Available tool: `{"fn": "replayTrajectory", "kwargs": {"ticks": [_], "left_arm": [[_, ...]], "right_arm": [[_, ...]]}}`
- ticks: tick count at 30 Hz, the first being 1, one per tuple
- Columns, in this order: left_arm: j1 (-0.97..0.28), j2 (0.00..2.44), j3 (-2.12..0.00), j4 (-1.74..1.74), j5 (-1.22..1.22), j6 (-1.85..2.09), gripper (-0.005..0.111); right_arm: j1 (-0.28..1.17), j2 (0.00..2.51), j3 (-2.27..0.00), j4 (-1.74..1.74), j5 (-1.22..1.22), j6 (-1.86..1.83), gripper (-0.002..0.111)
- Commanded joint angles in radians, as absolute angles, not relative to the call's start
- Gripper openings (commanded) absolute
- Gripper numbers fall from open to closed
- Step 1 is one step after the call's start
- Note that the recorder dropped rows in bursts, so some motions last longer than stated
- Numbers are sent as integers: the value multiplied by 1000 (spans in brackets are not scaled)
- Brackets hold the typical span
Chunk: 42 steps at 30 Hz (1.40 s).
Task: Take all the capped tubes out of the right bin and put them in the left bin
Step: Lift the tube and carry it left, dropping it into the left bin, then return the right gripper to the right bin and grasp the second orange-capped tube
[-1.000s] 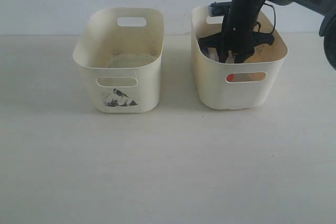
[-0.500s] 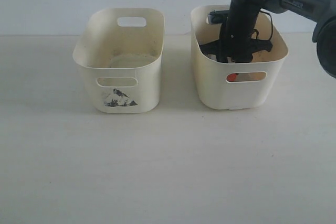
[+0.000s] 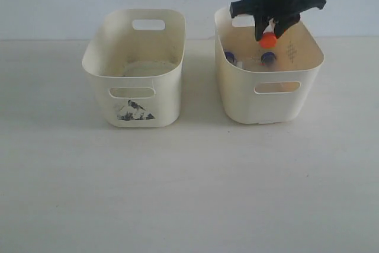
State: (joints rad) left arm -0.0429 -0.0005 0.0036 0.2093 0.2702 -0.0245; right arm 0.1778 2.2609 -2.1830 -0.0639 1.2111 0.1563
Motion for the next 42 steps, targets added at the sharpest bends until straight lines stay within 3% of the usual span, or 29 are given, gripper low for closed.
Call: {"fn": "replayTrajectory", "kwargs": {"ticks": [1,6,14,17,22,24,27,28,35,42], "left_arm": [[-44,0,0,206,261,-38,4],[-44,0,0,206,261,-38,4],[-44,0,0,206,261,-38,4],[-44,0,0,206,261,-38,4],[-44,0,0,206,261,-38,4],[-44,0,0,206,261,-38,4],[-44,0,0,206,261,-38,4],[-44,0,0,206,261,-38,4],[-44,0,0,206,261,-38,4],[-44,0,0,206,261,-38,4]], "right_arm": [[172,2168,-2185,-15,1211,124,0],[186,2136,-2185,518,1204,-147,0],[346,2141,-2185,498,1119,-301,1],[400,2147,-2185,370,1035,-299,14],[430,2164,-2185,329,974,-245,53],[430,2164,-2185,310,972,-200,47],[428,2162,-2185,236,989,-131,8],[428,2155,-2185,211,1004,-126,0],[421,2122,-2185,-6,1207,-78,1],[306,2124,-2185,-34,1221,-8,1]]}}
